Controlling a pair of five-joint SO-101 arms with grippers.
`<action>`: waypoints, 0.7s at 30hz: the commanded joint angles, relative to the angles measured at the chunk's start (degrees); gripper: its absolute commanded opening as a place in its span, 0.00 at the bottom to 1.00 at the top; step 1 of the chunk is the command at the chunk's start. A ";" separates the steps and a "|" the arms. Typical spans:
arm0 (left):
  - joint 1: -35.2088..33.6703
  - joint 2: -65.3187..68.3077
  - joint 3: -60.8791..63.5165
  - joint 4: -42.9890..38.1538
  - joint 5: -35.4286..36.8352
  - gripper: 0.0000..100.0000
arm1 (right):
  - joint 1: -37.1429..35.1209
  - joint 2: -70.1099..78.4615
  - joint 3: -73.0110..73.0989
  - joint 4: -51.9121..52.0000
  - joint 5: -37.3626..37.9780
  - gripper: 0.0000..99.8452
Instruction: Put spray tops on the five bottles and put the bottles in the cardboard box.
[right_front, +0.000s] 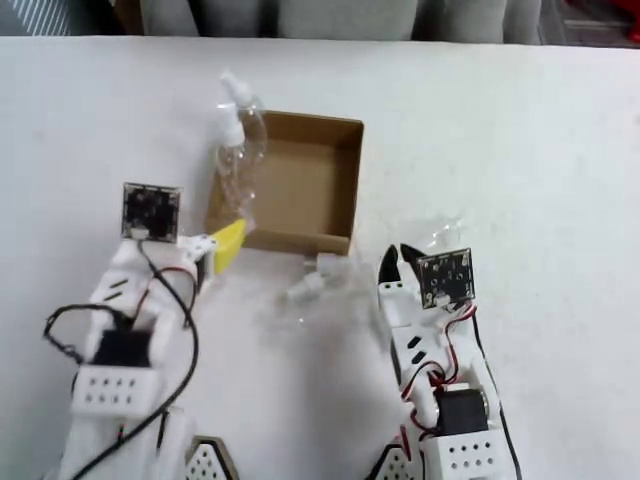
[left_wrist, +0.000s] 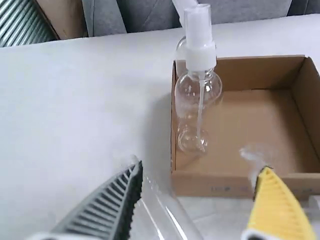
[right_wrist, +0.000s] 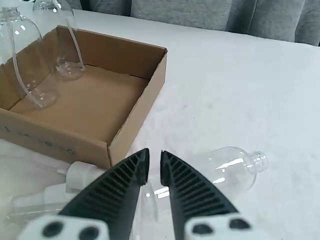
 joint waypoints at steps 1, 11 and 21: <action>-1.10 -9.54 -10.20 23.12 3.52 0.32 | 0.48 -0.66 0.53 0.22 0.09 0.02; -7.34 -8.22 -20.66 35.16 13.98 0.18 | 1.98 -0.66 0.53 1.36 0.09 0.02; -7.25 25.89 -34.99 41.58 21.19 0.24 | 4.97 -0.66 0.53 2.77 0.09 0.02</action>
